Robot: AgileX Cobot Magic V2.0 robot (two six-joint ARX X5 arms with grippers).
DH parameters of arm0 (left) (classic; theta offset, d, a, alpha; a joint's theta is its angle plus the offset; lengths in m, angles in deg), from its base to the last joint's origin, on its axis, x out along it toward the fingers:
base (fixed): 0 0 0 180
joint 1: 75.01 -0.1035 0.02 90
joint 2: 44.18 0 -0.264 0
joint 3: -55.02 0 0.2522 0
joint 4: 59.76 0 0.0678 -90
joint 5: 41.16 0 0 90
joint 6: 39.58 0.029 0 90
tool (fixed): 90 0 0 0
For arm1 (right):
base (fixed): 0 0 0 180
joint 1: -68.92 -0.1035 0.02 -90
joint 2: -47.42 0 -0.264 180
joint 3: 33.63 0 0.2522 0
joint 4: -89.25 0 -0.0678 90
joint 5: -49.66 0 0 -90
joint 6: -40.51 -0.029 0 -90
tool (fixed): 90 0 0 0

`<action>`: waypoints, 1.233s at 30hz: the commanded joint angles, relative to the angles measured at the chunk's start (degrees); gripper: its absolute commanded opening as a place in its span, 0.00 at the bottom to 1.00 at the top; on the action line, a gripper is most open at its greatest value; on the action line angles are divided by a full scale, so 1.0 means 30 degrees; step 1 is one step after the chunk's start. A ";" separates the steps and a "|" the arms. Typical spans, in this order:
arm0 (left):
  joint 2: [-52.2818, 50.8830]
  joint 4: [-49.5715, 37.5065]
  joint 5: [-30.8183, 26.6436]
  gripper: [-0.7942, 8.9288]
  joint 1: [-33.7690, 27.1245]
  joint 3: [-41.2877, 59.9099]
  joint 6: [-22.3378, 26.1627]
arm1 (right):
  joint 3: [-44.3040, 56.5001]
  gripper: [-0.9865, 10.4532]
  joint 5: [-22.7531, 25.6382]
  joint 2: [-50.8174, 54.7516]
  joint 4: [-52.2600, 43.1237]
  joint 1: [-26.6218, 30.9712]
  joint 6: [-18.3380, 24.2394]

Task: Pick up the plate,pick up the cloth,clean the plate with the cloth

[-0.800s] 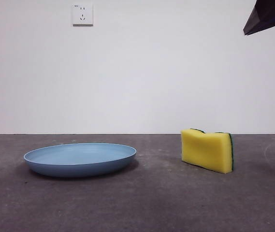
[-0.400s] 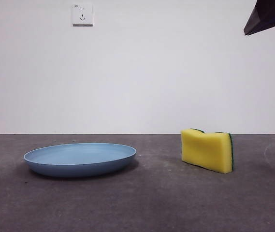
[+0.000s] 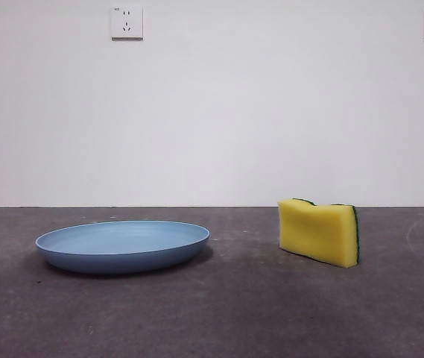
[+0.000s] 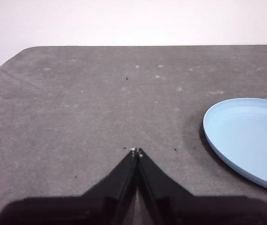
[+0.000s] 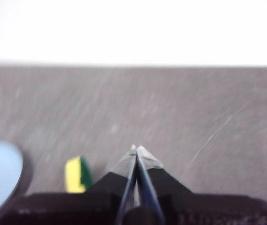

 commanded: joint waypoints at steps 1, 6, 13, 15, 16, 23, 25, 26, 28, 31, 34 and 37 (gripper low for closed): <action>-0.0029 -0.0095 -0.0080 0.08 -0.0044 0.0248 -0.0066 | 0.2426 0.09 -0.0153 0.2280 -0.1727 0.1945 -0.0903; -0.0029 -0.0095 -0.0080 0.08 -0.0051 0.0248 -0.0073 | 0.5617 0.09 -0.0211 0.5770 -0.2586 0.4481 -0.1413; -0.0029 -0.0095 -0.0080 0.08 -0.0044 0.0248 -0.0073 | 0.8750 0.09 -0.0240 0.8393 -0.2557 0.5464 -0.2470; -0.0029 -0.0095 -0.0080 0.08 -0.0051 0.0248 -0.0073 | 0.9326 0.09 -0.0240 0.9027 -0.2528 0.5442 -0.2696; -0.0029 -0.0095 -0.0073 0.08 -0.0044 0.0248 -0.0066 | 0.9573 0.09 -0.0255 0.9333 -0.2506 0.5442 -0.2696; -0.0029 -0.0095 -0.0073 0.08 -0.0044 0.0248 -0.0066 | 1.0127 0.09 -0.1953 1.0375 -0.0925 0.5428 -0.2040; -0.0029 -0.0095 -0.0080 0.08 -0.0044 0.0248 -0.0073 | 1.0127 0.09 -0.2754 1.0579 -0.0401 0.5428 -0.1596; -0.0029 -0.0095 -0.0080 0.08 -0.0044 0.0248 -0.0073 | 1.0127 0.09 -0.2973 1.0732 -0.0044 0.5428 -0.1464; -0.0029 -0.0095 -0.0073 0.08 -0.0051 0.0248 -0.0066 | 1.0127 0.09 -0.3206 1.0790 0.0554 0.5428 -0.1443; -0.0029 -0.0095 -0.0080 0.08 -0.0044 0.0248 -0.0066 | 1.0127 0.09 -0.3235 1.0790 0.0539 0.5421 -0.1668; -0.0029 -0.0095 -0.0080 0.08 -0.0051 0.0248 -0.0073 | 1.0120 0.09 -0.3104 1.0652 0.0532 0.5399 -0.2390; -0.0029 -0.0095 -0.0073 0.08 -0.0044 0.0248 -0.0066 | 1.0120 0.09 -0.2528 1.0499 0.0546 0.5399 -0.2331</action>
